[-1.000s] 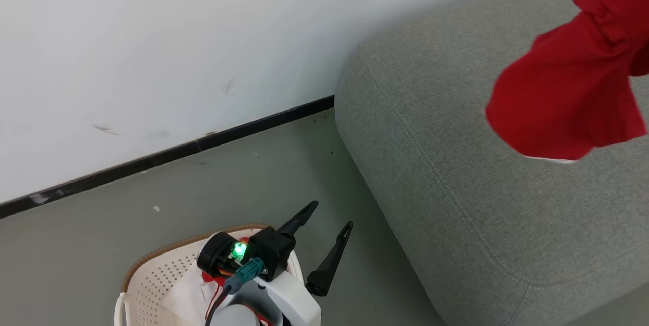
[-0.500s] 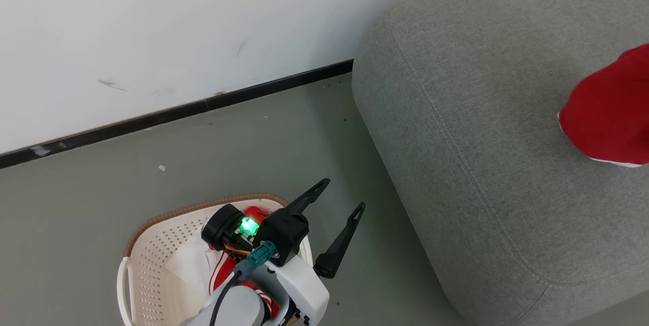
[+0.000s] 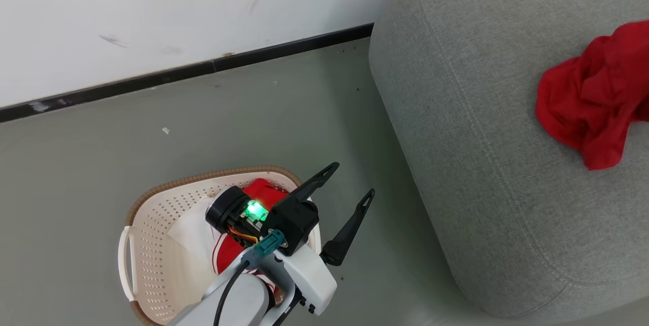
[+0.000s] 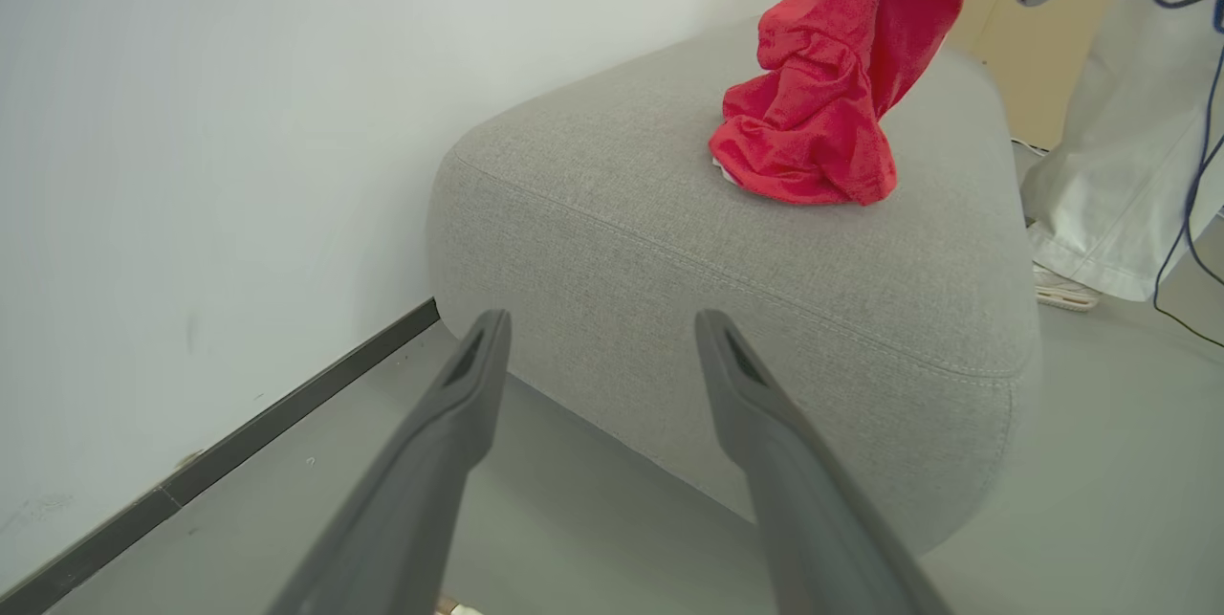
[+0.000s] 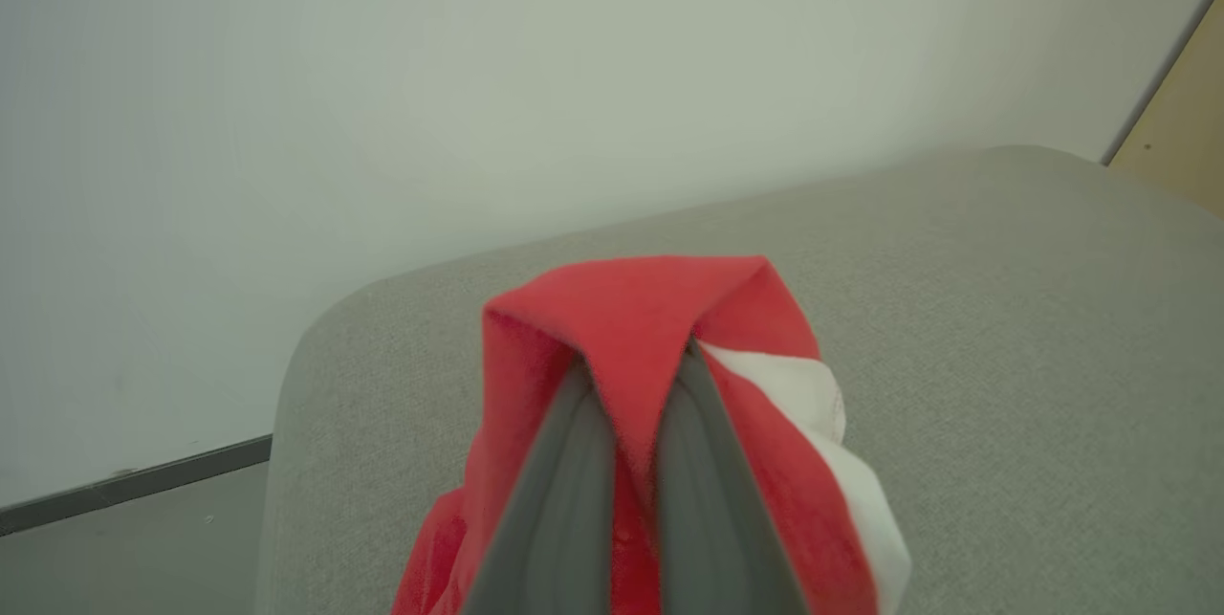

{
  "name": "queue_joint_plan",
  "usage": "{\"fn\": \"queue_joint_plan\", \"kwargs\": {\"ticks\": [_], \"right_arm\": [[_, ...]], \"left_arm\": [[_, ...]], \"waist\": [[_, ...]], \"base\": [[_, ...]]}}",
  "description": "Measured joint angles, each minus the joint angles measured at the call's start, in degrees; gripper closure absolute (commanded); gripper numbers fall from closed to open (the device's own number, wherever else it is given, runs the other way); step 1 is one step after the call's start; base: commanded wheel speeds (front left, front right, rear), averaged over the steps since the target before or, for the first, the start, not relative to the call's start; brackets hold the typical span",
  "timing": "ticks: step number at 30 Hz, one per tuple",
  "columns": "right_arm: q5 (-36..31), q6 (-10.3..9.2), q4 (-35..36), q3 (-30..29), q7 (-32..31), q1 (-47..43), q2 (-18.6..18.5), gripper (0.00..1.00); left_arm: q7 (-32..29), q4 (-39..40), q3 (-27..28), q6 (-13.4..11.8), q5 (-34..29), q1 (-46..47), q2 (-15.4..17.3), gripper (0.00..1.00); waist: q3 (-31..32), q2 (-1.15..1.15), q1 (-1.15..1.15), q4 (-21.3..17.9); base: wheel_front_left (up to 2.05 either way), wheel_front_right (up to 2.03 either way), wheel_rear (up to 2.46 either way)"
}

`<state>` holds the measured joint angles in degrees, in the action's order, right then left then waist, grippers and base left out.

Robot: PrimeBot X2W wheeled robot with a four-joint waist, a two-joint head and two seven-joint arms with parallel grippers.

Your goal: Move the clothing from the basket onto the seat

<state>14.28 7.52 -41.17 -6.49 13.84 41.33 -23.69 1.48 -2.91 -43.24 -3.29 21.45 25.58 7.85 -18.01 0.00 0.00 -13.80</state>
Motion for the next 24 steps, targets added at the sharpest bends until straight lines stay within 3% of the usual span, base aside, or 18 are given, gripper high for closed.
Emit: {"fn": "queue_joint_plan", "kwargs": {"ticks": [11,16,20,21,23,24], "right_arm": [[-0.9,0.0,-5.9,-1.1,0.4,-5.2,6.2,1.0],[-1.6,0.01,-3.3,-3.0,0.4,-5.7,7.0,1.0],[-2.9,0.01,-0.4,-4.0,0.4,-5.9,7.2,0.53],[-3.3,0.01,0.4,-4.0,0.4,-6.1,7.2,0.32],[-3.6,0.01,1.1,-4.1,0.4,-6.3,7.2,0.0],[-3.8,0.01,2.0,-4.0,0.4,-6.8,7.3,0.0]], "left_arm": [[-0.4,0.3,0.1,0.5,-0.4,2.2,0.2,0.0],[-0.4,0.1,0.6,0.7,-0.4,2.3,0.7,0.0],[0.1,-0.2,0.9,0.7,-0.4,2.3,0.9,0.0],[0.2,-0.3,0.9,0.7,-0.4,2.3,0.9,0.0],[0.2,-0.4,0.9,0.7,-0.4,2.3,0.8,0.0],[0.5,-0.6,0.9,0.7,-0.4,2.3,0.8,0.0]], "waist": [[-3.2,0.0,0.0,1.3],[-3.8,0.0,0.0,1.5],[-3.7,0.0,0.0,1.3],[-3.7,0.0,0.0,1.2],[-3.6,0.0,0.0,1.2],[-3.5,0.0,0.0,1.1]], "base": [[0.0,0.0,0.0],[0.0,0.0,0.0],[0.0,0.0,0.0],[0.0,0.0,0.0],[0.0,0.0,0.0],[0.0,0.0,0.0]]}}
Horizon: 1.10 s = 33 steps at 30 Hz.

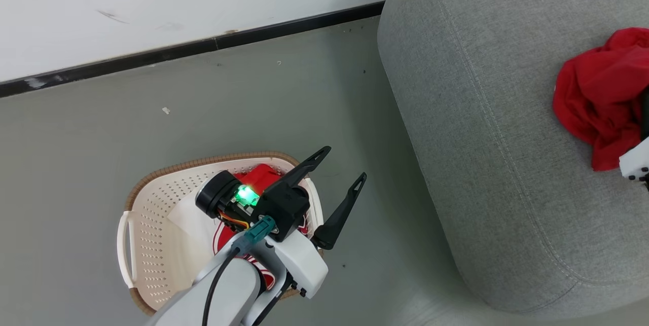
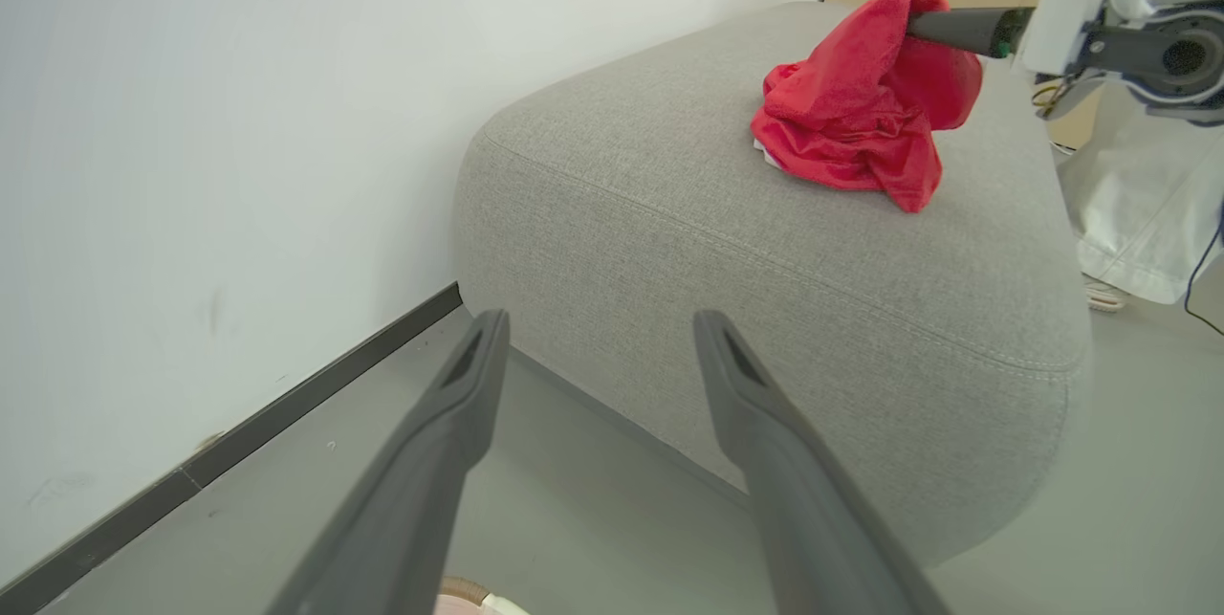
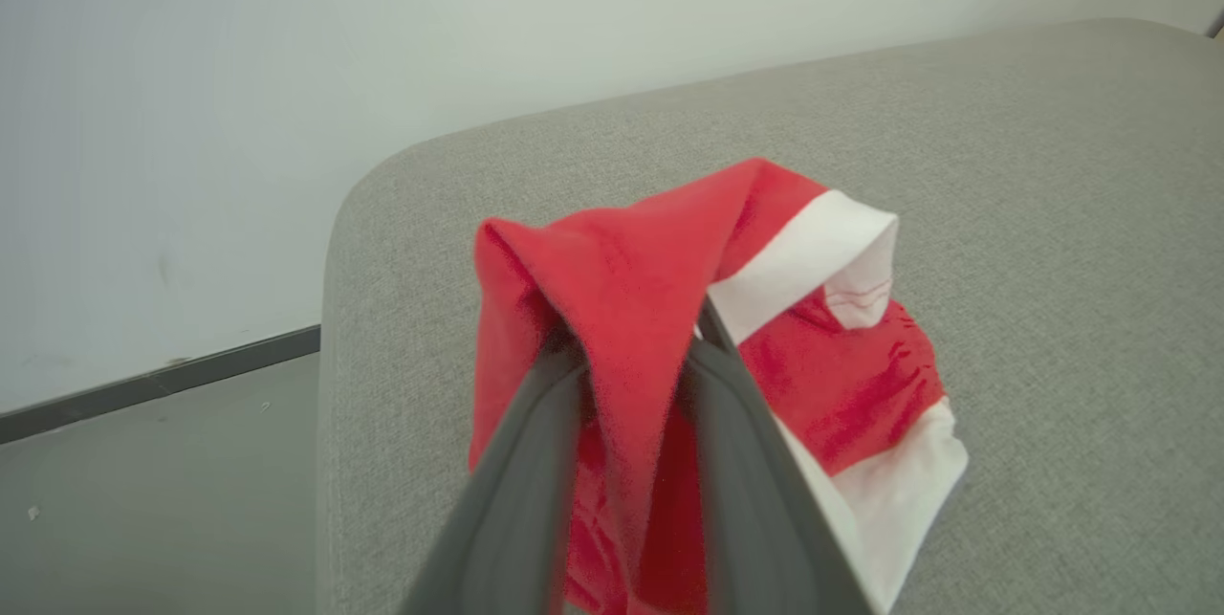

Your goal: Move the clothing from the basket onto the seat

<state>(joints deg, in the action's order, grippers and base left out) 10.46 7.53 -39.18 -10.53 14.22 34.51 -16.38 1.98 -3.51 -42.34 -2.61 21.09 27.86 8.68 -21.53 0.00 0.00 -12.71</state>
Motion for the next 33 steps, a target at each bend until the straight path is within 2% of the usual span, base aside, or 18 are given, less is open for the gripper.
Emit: {"fn": "queue_joint_plan", "kwargs": {"ticks": [16,25,33], "right_arm": [[-2.9,0.0,11.2,-2.7,0.2,-12.5,2.4,0.0],[-4.9,0.0,20.2,0.9,0.2,-14.5,3.2,0.0],[-5.9,0.0,22.3,7.9,0.2,-14.5,4.7,0.0]], "left_arm": [[4.1,-4.0,3.9,-0.8,2.1,-0.8,0.1,0.0],[7.7,-6.8,8.4,-3.0,4.8,-5.1,0.7,0.0],[10.0,-8.2,12.5,-5.4,6.8,-7.9,1.1,0.0]], "waist": [[3.3,0.0,0.0,-1.0],[6.6,0.0,0.0,-0.4],[9.6,0.0,0.0,1.1]], "base": [[0.0,0.0,0.0],[0.0,0.0,0.0],[0.0,0.0,0.0]]}}
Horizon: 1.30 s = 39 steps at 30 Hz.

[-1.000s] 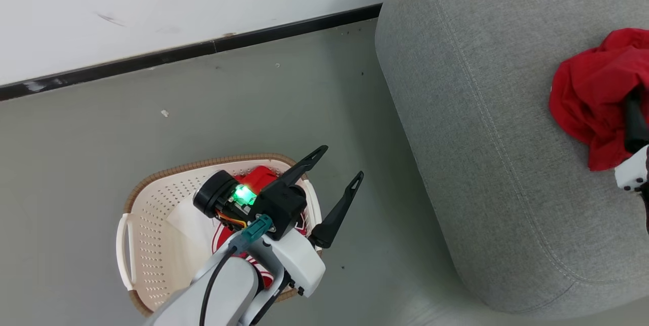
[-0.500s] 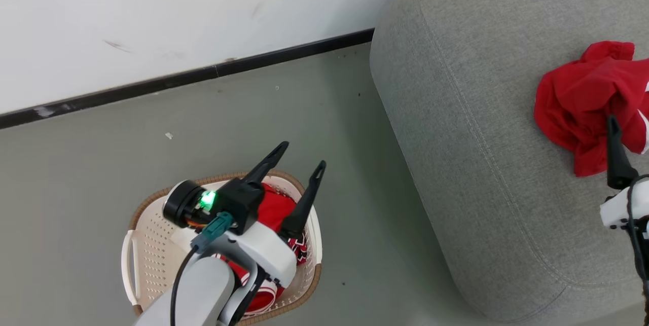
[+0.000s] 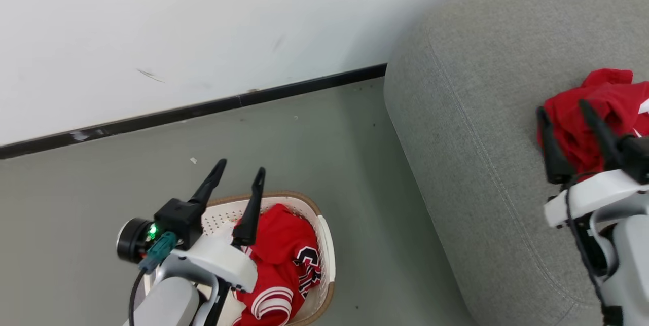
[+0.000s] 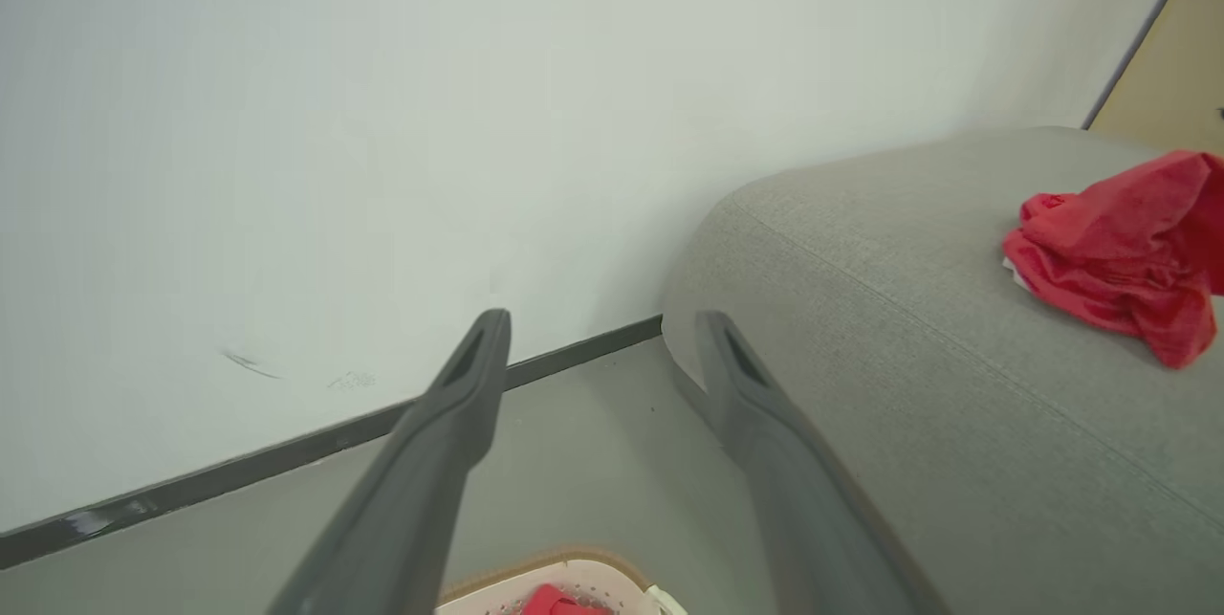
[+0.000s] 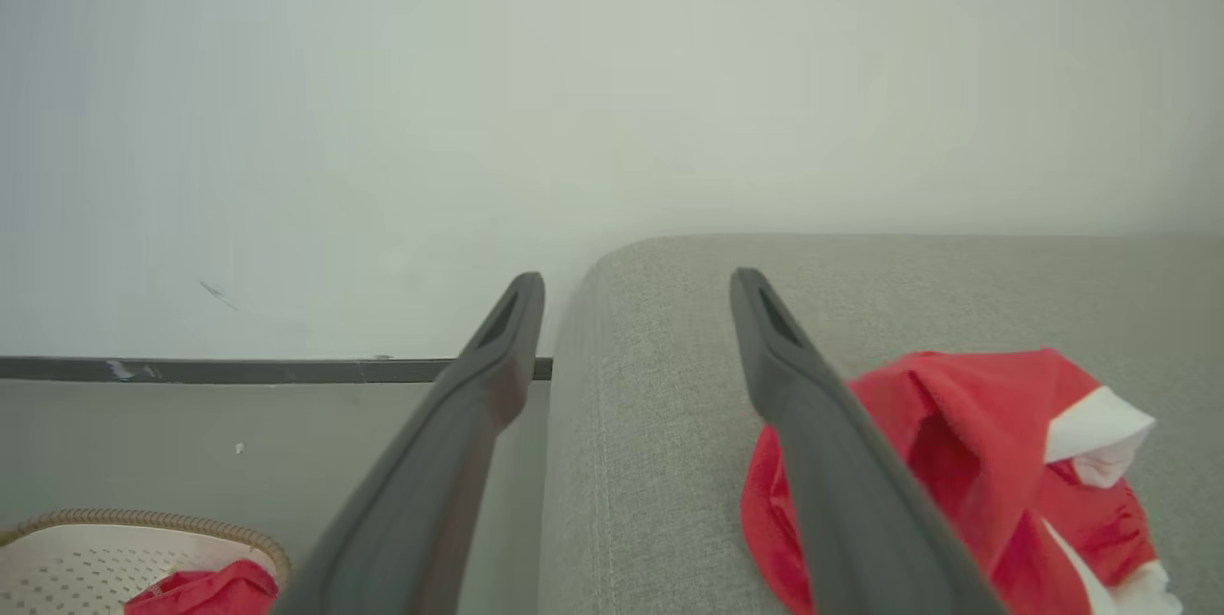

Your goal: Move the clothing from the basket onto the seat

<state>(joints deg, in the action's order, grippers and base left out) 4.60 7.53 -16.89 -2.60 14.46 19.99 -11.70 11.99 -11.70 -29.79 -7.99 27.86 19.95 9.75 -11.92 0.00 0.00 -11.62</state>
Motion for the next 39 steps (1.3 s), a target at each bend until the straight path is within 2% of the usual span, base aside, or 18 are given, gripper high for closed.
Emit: {"fn": "queue_joint_plan", "kwargs": {"ticks": [7,15,22,39], "right_arm": [[-0.2,0.0,1.5,5.1,0.0,0.0,2.6,0.0],[-0.5,0.0,1.9,8.0,0.0,-2.8,6.0,0.0],[-0.8,0.0,3.4,7.0,0.0,-6.9,7.2,0.0],[-2.2,-0.01,5.7,3.5,0.0,-18.5,8.9,0.0]], "left_arm": [[1.2,-0.7,4.0,-2.1,1.7,-3.8,1.0,0.0],[1.7,-0.8,6.7,-3.7,2.3,-7.7,1.2,0.0],[2.0,-0.7,8.8,-5.0,2.4,-11.3,1.4,0.0],[2.2,0.7,11.2,-5.0,2.3,-15.9,2.1,0.0]], "waist": [[2.5,0.0,0.0,2.0],[5.3,0.0,0.0,4.6],[7.9,0.0,0.0,7.2],[12.5,0.0,0.0,10.8]], "base": [[0.0,0.0,0.0],[0.0,0.0,0.0],[0.0,0.0,0.0],[0.0,0.0,0.0]]}}
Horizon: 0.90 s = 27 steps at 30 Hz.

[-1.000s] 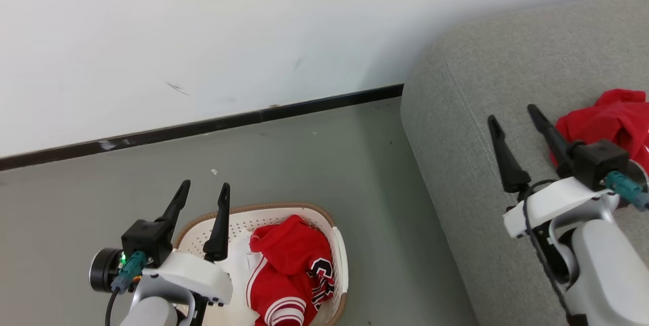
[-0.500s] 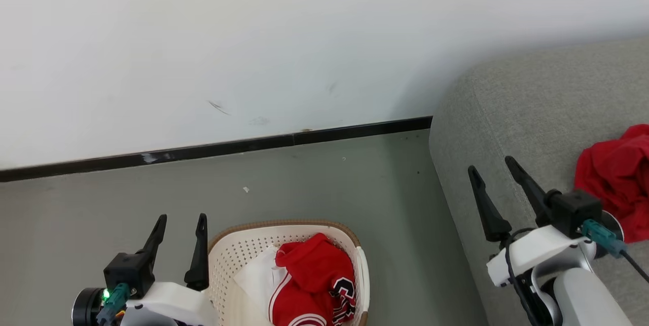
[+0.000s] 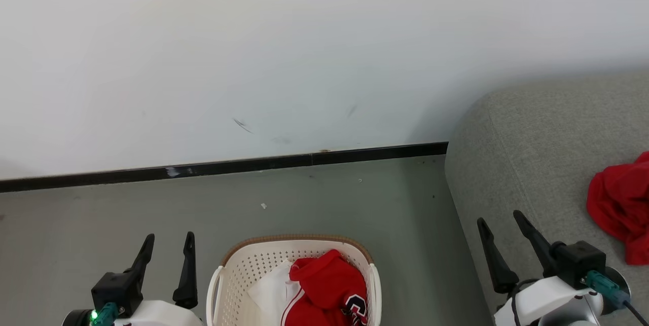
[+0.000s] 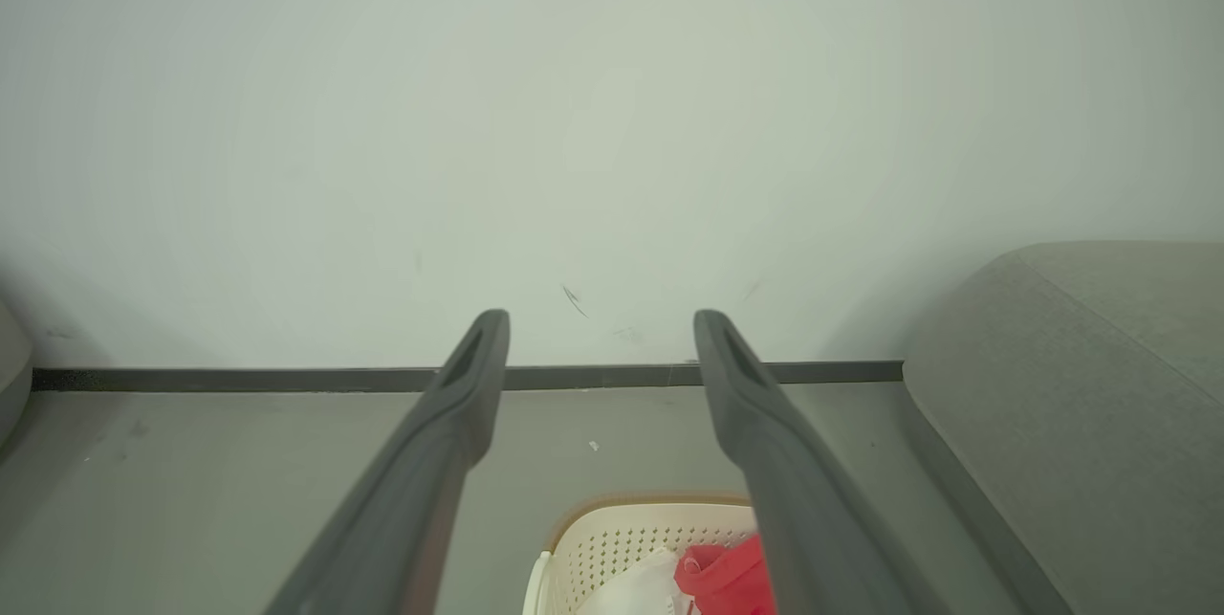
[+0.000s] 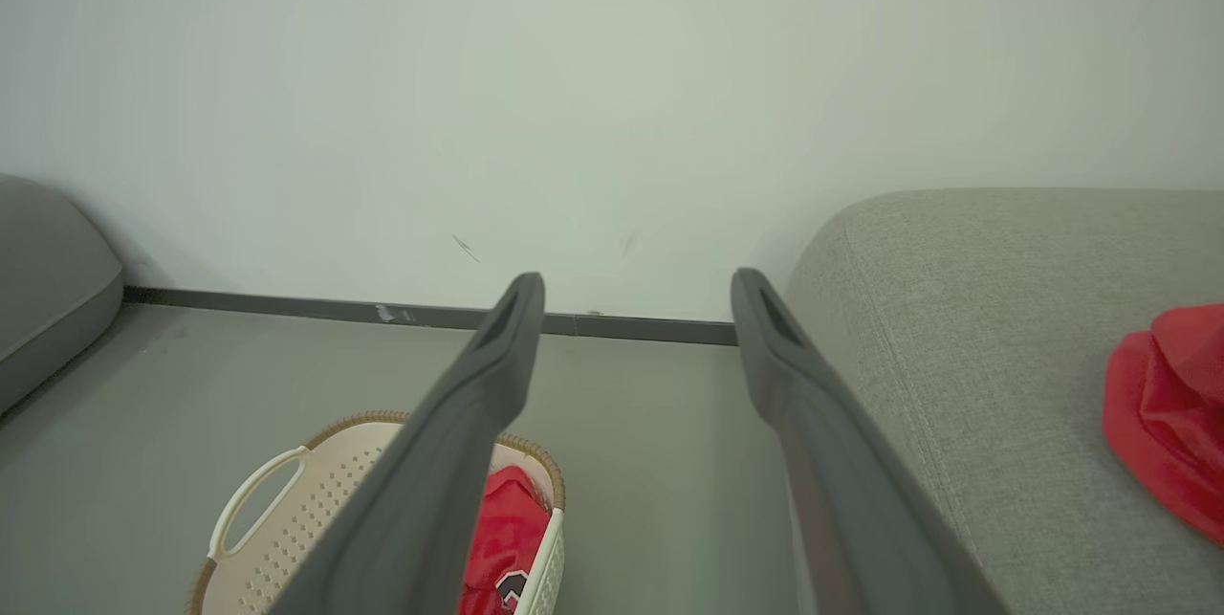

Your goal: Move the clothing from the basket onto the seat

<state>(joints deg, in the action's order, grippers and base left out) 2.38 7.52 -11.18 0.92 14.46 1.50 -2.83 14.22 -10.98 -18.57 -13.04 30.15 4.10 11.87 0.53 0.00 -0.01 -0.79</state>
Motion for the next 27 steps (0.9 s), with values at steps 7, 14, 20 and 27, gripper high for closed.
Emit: {"fn": "queue_joint_plan", "kwargs": {"ticks": [7,14,20,27], "right_arm": [[0.0,0.0,1.3,0.1,0.0,-2.7,0.4,0.0],[0.0,0.0,2.8,0.1,0.0,-3.0,0.4,0.0],[0.0,0.0,3.4,0.1,0.0,-3.9,0.5,0.0],[0.7,0.0,4.2,0.3,0.0,-4.1,0.5,0.0]], "left_arm": [[0.0,0.9,0.5,0.0,0.0,-2.1,0.0,0.0],[0.0,1.5,1.0,0.0,-0.5,-2.5,0.2,0.0],[0.0,1.9,1.2,0.0,-1.0,-3.4,0.3,0.0],[0.0,2.3,1.2,0.0,-1.1,-3.6,0.2,0.0]], "waist": [[1.0,0.0,0.0,0.3],[0.9,0.0,0.0,0.2],[0.8,0.0,0.0,0.1],[0.8,0.0,0.0,0.1]], "base": [[0.0,0.0,0.0],[0.0,0.0,0.0],[0.0,0.0,0.0],[0.0,0.0,0.0]]}}
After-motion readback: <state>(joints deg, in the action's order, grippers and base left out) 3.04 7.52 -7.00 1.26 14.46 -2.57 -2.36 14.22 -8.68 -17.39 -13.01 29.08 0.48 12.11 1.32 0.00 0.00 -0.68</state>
